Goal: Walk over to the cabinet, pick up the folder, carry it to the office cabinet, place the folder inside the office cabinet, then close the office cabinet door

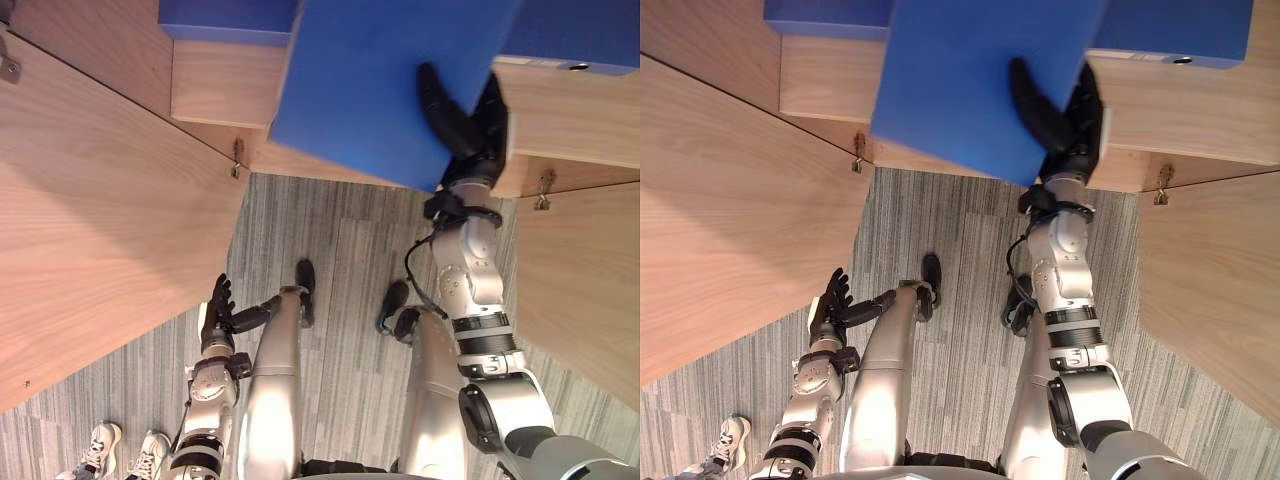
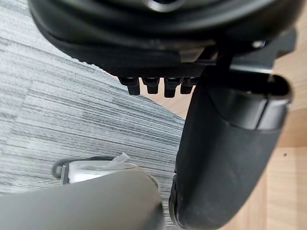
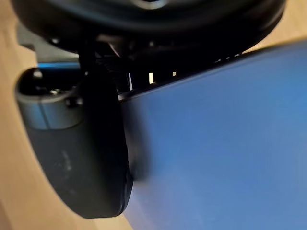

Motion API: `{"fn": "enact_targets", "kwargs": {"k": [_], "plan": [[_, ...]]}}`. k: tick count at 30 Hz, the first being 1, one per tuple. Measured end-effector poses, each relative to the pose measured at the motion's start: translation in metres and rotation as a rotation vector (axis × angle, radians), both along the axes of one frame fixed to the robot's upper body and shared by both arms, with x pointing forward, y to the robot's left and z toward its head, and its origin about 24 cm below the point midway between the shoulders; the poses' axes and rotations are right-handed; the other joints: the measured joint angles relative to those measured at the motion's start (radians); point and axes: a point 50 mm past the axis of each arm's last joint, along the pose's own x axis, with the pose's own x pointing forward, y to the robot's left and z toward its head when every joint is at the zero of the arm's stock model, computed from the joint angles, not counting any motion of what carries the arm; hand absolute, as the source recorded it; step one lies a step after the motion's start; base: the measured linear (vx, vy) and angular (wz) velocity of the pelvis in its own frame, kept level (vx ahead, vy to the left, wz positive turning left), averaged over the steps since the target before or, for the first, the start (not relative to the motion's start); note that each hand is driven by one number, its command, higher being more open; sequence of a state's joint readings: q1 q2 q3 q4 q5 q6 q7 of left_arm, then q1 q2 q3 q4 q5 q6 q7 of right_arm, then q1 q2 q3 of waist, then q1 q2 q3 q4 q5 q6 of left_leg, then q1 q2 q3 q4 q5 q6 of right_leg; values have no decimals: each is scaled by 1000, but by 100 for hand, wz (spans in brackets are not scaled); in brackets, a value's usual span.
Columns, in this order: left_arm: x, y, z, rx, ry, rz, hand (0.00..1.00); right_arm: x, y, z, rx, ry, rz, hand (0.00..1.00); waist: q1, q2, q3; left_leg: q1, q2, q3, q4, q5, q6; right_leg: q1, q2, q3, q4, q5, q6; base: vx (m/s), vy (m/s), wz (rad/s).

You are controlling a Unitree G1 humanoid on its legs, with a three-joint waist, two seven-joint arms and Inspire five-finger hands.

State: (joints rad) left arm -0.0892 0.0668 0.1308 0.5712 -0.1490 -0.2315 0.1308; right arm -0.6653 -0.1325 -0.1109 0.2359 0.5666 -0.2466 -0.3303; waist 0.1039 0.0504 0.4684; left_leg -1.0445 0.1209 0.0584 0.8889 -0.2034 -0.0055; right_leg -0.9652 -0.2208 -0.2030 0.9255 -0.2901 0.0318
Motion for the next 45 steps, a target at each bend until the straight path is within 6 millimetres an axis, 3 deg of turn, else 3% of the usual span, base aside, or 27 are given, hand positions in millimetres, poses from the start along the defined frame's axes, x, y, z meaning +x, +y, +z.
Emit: {"fn": "enact_targets", "kwargs": {"k": [7, 8, 12, 17, 24, 33, 38, 45], "plan": [[6, -13, 8, -64, -51, 34, 100, -1, -18, 9, 284, 4, -163, 0, -2, 0, 0, -16, 6, 0, 4, -1, -2, -16, 2, -2, 1, 0, -1, 0, -8, -1], [6, -13, 9, -62, -52, 40, 100, -1, -17, 14, 332, 0, -180, 100, -2, 0, 0, -15, 7, 1, 3, -1, -2, -16, 3, -2, 1, 0, -1, 8, -37, -2], [6, -16, 8, -71, -47, 64, 100, 1, -15, 28, 435, -11, -208, 100, 0, 0, 0, -14, 9, 0, 0, -1, -3, -16, 4, -5, 0, 0, -1, 1, -41, 0], [6, -17, 8, -68, -44, 69, 100, 4, -13, 32, 461, -3, -208, 100, 2, 0, -1, -8, 7, -5, -4, 1, -5, -7, 3, -11, -4, 0, -1, -12, -30, 2], [4, -19, 3, -94, -18, 78, 100, 8, 1, 27, 519, 14, -126, 100, -6, 0, -4, 44, 4, -9, -36, 5, -10, 50, 5, -22, -35, 0, -1, -4, -42, 3], [3, -25, -4, -108, 28, 73, 100, 8, 18, 4, 541, 65, -54, 100, -7, -1, -14, 121, 7, 5, -88, 6, -10, 120, 13, -24, -92, 7, -4, 19, -44, -2], [1, -32, -10, -116, 59, 47, 100, 5, 33, -19, 409, 109, 45, 100, -25, -2, -35, 166, 16, 20, -125, 6, -10, 168, 28, -21, -152, 30, 2, 15, -10, -10], [-2, -34, -17, -125, 89, 21, 100, 12, 48, -43, 56, 206, 240, 100, -50, -5, -36, 215, 18, 39, -168, 9, -5, 216, 33, -22, -215, 58, 9, 11, -11, -6]]}}
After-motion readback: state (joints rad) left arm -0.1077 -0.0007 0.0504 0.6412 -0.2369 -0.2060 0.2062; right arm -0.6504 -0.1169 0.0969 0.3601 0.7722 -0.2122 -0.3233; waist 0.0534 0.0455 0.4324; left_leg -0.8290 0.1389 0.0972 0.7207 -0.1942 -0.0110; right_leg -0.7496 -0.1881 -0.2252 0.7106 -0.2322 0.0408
